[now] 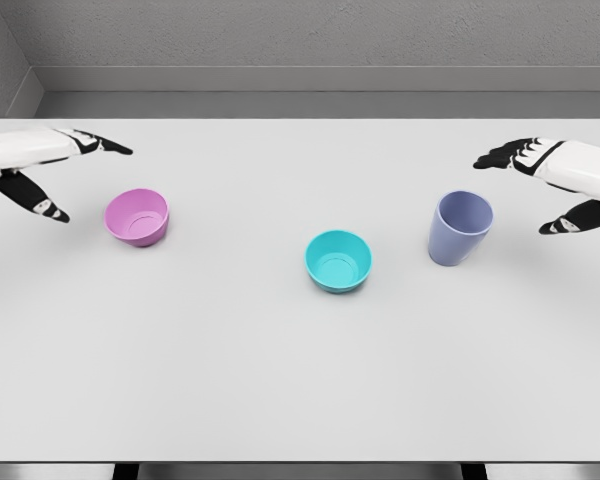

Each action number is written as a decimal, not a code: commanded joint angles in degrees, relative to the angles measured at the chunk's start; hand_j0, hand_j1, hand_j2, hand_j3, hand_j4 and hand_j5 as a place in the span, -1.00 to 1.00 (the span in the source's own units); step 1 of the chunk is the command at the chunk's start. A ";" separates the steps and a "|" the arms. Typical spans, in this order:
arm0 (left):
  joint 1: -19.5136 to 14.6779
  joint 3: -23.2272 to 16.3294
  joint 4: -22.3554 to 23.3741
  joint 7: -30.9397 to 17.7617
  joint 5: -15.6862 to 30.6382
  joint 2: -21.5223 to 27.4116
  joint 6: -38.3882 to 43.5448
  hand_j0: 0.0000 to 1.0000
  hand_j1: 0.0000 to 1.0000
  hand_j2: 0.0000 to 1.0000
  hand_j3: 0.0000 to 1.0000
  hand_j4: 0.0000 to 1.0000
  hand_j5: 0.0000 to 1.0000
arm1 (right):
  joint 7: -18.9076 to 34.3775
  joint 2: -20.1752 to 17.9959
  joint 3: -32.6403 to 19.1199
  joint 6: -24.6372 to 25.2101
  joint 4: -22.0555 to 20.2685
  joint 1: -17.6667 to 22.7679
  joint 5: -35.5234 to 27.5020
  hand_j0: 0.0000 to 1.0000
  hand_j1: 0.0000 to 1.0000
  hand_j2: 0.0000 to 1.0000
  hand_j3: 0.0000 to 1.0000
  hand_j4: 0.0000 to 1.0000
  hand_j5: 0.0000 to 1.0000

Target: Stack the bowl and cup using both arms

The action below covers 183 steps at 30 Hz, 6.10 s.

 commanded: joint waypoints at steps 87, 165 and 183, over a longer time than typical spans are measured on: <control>5.10 -1.83 9.09 0.06 0.42 -10.52 0.06 1.00 1.00 1.00 1.00 1.00 1.00 | 2.38 6.90 28.78 0.11 8.61 -23.12 -0.04 1.00 1.00 1.00 1.00 1.00 1.00; 6.77 -2.09 12.43 -3.10 0.24 -14.21 0.06 0.32 0.32 0.32 0.32 0.32 0.32 | 3.61 10.68 32.47 0.11 11.96 -24.79 3.73 0.54 0.54 0.54 0.54 0.54 0.54; 4.92 -1.22 11.55 -3.10 0.33 -15.35 0.06 0.34 0.34 0.34 0.34 0.34 0.34 | 4.49 10.59 32.21 0.11 11.34 -24.96 3.73 0.42 0.42 0.42 0.42 0.42 0.42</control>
